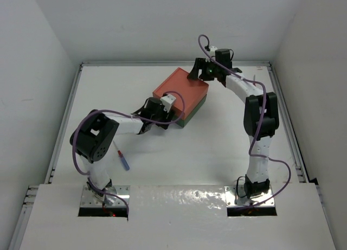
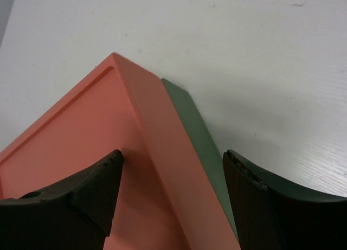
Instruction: Sort the tools into containers
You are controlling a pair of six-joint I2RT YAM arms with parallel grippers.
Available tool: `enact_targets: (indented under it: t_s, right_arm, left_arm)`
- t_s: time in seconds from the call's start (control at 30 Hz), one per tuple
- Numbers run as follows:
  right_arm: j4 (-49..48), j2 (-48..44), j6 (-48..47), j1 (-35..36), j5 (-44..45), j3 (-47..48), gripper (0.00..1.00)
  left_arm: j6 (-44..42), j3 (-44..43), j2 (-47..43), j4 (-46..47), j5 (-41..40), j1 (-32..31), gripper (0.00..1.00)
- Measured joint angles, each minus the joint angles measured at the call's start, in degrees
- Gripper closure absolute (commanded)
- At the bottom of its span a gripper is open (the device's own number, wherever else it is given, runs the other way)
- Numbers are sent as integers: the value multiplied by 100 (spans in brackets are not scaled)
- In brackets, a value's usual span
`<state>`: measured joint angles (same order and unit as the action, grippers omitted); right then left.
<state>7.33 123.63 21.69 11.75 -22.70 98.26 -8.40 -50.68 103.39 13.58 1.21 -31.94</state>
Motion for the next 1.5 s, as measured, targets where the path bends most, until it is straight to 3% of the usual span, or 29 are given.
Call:
enact_targets:
  t_s: [0.33,0.43,0.47,0.6,0.73,0.83,1.2,1.5]
  right_arm:
    - [-330,-227,13,2,-337,-507,35]
    - [-339,-229,13,2,-354,-509,36]
    - [-352,-229,15,2,-356,-518,36]
    - [-398,-262,15,2,-365,-577,36]
    - [-389,-297,-13,2,-367,-614,38]
    - [-396,-321,-35,2,-372,-645,41]
    - [-459,-350,26,-15,-306,-667,53]
    - [-503,-498,94,-26,179,-785,53]
  left_arm:
    - [109,50,-103,378,-13,-2,46]
    - [94,107,-149,522,-33,-2,56]
    - [96,105,-140,542,-48,-2,64]
    - [92,-24,-7,538,-7,-2,67]
    - [122,-96,127,531,20,-2,80]
    - [136,-98,129,538,48,-2,100]
    - [232,151,-181,295,-140,0,100]
    - [439,745,-1038,-614,-170,4,100]
